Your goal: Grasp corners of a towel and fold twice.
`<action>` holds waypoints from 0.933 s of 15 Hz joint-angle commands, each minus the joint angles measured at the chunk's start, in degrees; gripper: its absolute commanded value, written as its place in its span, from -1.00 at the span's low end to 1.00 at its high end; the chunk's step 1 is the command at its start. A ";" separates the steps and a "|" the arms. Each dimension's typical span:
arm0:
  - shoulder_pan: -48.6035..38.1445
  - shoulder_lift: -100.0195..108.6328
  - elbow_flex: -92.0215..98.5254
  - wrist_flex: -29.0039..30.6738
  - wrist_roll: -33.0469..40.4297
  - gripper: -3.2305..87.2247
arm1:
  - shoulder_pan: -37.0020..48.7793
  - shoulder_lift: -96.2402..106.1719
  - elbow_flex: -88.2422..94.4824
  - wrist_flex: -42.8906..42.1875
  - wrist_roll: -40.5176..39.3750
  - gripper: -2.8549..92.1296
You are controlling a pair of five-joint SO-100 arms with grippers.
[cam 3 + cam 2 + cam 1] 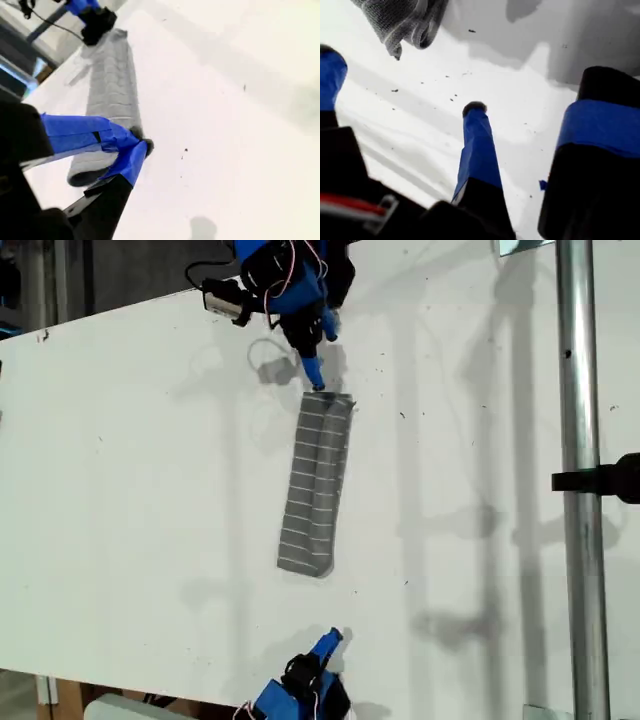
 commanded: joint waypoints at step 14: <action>2.02 3.43 2.55 -1.85 0.00 -0.99 | 18.90 -56.25 -13.62 -51.94 -11.78 -0.15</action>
